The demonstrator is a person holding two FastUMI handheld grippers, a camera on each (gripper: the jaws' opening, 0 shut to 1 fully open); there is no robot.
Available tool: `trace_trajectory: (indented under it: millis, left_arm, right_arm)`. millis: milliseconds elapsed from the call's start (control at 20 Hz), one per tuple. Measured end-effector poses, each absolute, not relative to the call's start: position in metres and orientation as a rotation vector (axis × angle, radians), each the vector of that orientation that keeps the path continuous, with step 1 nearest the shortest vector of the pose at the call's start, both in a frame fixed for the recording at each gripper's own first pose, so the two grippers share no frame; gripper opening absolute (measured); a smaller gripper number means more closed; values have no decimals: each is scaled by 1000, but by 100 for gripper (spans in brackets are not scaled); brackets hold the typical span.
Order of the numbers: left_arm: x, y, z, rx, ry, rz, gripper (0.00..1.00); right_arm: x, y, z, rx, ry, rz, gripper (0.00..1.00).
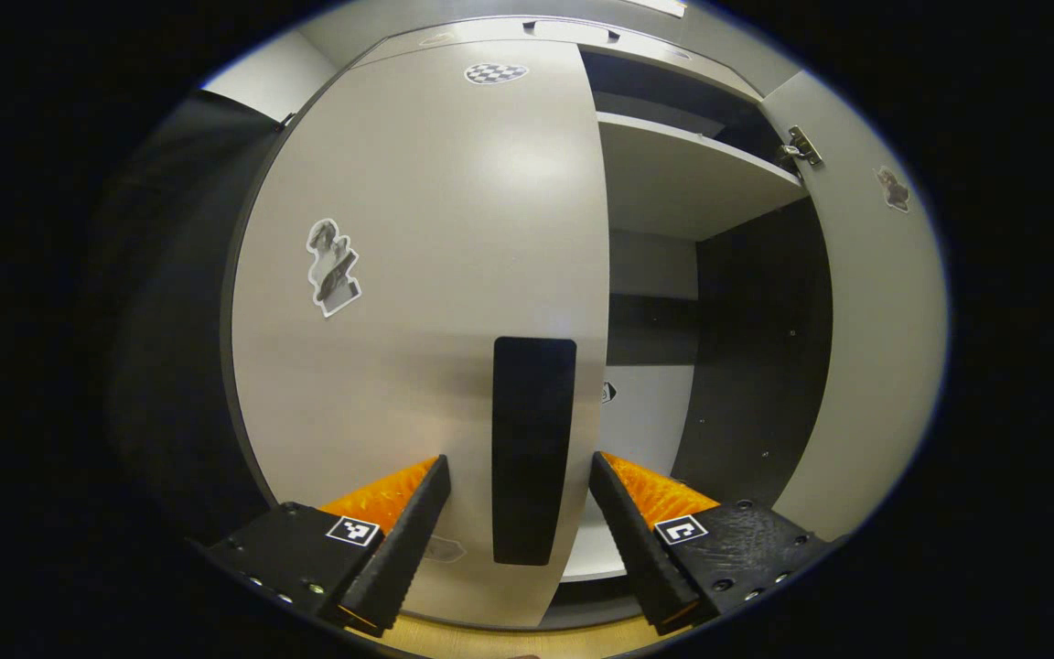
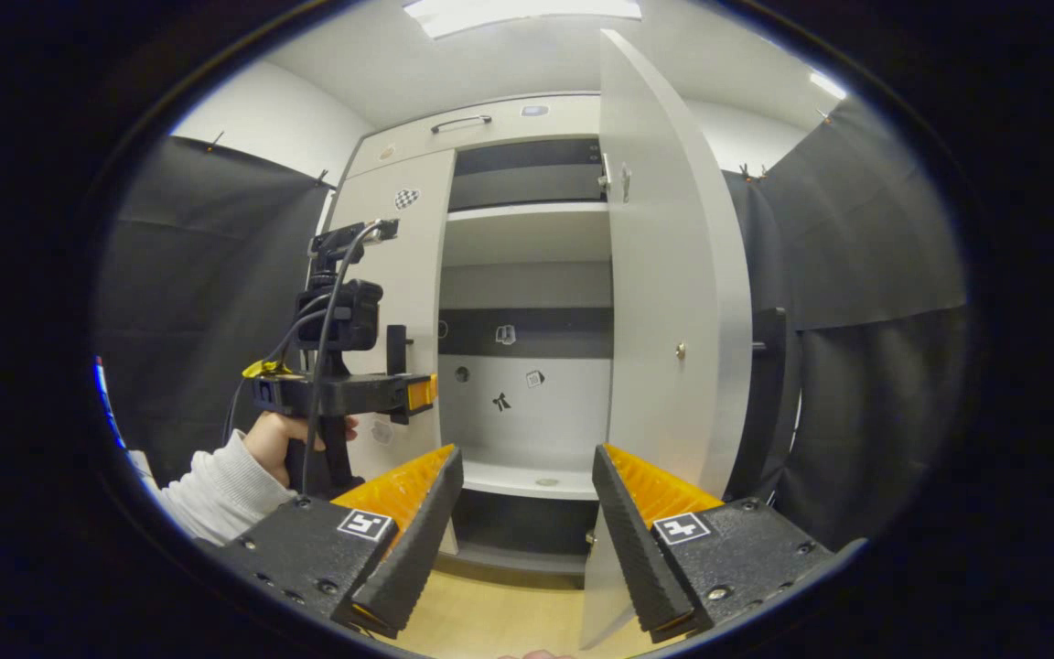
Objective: Open the right door of the double-door shoe cabinet with the right hand, and open the left door with the left hand.
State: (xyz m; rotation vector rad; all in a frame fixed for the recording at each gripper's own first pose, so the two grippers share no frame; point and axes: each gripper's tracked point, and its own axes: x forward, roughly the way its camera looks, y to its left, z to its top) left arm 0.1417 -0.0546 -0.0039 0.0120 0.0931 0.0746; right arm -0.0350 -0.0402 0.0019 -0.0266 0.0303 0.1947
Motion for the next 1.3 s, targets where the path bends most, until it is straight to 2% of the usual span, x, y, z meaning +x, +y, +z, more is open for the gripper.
trace_trajectory:
  millis: [50, 150, 250, 400, 500, 850, 1250, 1300]
  left_arm:
    - [144, -55, -8, 14, 104, 67, 77]
    - [140, -53, -11, 34, 99, 65, 34]
    - [141, -50, -10, 37, 92, 70, 27]
    - [142, -52, -8, 30, 79, 59, 8]
    - [141, -53, -10, 48, 70, 46, 4]
    - [124, -55, -8, 46, 89, 13, 4]
    - [68, -43, -2, 30, 90, -75, 4]
    - [63, -39, -2, 41, 86, -74, 3]
  right_arm:
    - [-35, -40, 2, -26, 30, 194, 89]
    - [-36, -40, 2, -22, 29, 189, 89]
    - [-35, -39, 0, -18, 34, 193, 89]
    - [-34, -38, -4, 7, 46, 199, 89]
    - [-33, -38, -3, 14, 42, 200, 89]
    - [-34, -37, -4, -3, 42, 178, 89]
    - [-37, -13, -3, -1, 25, 178, 89]
    - [-37, -7, -1, 2, 20, 185, 93]
